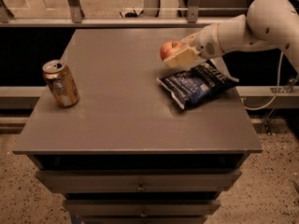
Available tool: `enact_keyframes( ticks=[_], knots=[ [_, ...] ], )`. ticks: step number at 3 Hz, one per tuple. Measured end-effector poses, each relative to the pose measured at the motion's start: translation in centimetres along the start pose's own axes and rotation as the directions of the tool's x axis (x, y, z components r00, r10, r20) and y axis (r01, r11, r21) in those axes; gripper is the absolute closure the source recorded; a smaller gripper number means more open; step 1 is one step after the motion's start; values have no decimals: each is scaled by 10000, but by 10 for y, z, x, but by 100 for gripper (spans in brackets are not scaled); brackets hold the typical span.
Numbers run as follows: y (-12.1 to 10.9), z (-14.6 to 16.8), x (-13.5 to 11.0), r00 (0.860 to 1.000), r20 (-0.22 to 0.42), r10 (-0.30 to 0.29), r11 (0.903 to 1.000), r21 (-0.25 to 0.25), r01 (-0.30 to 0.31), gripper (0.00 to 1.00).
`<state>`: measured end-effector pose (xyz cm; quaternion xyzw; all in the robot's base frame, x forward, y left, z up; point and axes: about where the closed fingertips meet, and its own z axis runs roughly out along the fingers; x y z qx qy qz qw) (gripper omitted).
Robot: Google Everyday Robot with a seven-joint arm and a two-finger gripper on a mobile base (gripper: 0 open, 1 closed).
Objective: Move apple near blue chip bag
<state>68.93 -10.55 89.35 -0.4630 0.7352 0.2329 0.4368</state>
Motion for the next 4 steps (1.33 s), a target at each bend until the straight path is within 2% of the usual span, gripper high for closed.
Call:
enact_keyframes(
  ticks=[2,4],
  knots=[
    [20,17,10,9998,2,199,9981,-581,-199,54],
    [18,38,13,9997,31,261,9976,-650,-258,8]
  ],
)
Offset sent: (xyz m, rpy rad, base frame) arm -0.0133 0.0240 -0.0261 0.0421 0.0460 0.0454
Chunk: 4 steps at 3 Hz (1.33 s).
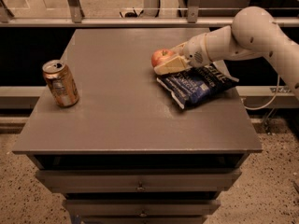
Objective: Move apple near blue chip bag
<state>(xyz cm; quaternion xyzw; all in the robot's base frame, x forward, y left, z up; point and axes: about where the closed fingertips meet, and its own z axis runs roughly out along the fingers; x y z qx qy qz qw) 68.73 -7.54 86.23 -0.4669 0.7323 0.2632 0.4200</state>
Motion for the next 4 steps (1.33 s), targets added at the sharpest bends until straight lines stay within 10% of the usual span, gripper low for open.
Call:
enact_keyframes(
  ticks=[4],
  knots=[
    [-20,-30,13,9994,326,87,9981,600,-106,0]
  ],
)
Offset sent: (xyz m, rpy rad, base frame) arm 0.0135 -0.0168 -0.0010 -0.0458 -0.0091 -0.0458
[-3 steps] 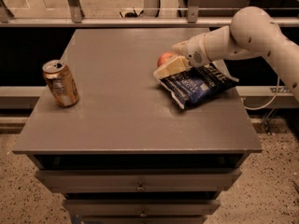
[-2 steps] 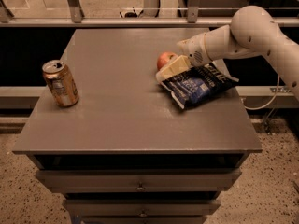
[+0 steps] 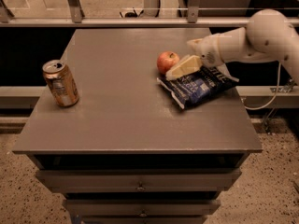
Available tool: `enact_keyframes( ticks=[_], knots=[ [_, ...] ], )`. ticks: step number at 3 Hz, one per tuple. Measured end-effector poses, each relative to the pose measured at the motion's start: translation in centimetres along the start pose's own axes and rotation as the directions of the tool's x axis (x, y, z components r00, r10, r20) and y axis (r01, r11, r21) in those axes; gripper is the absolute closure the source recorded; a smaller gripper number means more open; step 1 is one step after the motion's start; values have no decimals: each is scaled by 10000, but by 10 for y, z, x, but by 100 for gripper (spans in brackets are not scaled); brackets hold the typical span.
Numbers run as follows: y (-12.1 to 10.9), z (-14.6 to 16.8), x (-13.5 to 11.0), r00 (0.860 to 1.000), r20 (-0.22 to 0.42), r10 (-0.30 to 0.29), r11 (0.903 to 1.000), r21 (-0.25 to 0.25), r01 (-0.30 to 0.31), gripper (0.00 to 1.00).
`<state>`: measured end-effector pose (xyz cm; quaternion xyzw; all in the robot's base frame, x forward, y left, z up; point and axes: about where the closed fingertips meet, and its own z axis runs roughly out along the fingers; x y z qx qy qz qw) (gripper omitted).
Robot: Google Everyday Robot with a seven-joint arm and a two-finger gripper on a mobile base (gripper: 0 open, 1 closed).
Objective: Move apple near blue chip bag
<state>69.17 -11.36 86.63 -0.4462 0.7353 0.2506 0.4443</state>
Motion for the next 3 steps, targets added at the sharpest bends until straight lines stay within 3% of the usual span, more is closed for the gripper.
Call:
enact_keyframes(
  ticks=[1,2,3],
  knots=[
    [-36,-93,19,9881,1537,-60,9953,969,-90,0],
    [-68,-208,24,9603,2695,-724,9732,2300,88,0],
    [-68,-202,15,9608,2655,-796,9732,2294,172,0]
  ],
)
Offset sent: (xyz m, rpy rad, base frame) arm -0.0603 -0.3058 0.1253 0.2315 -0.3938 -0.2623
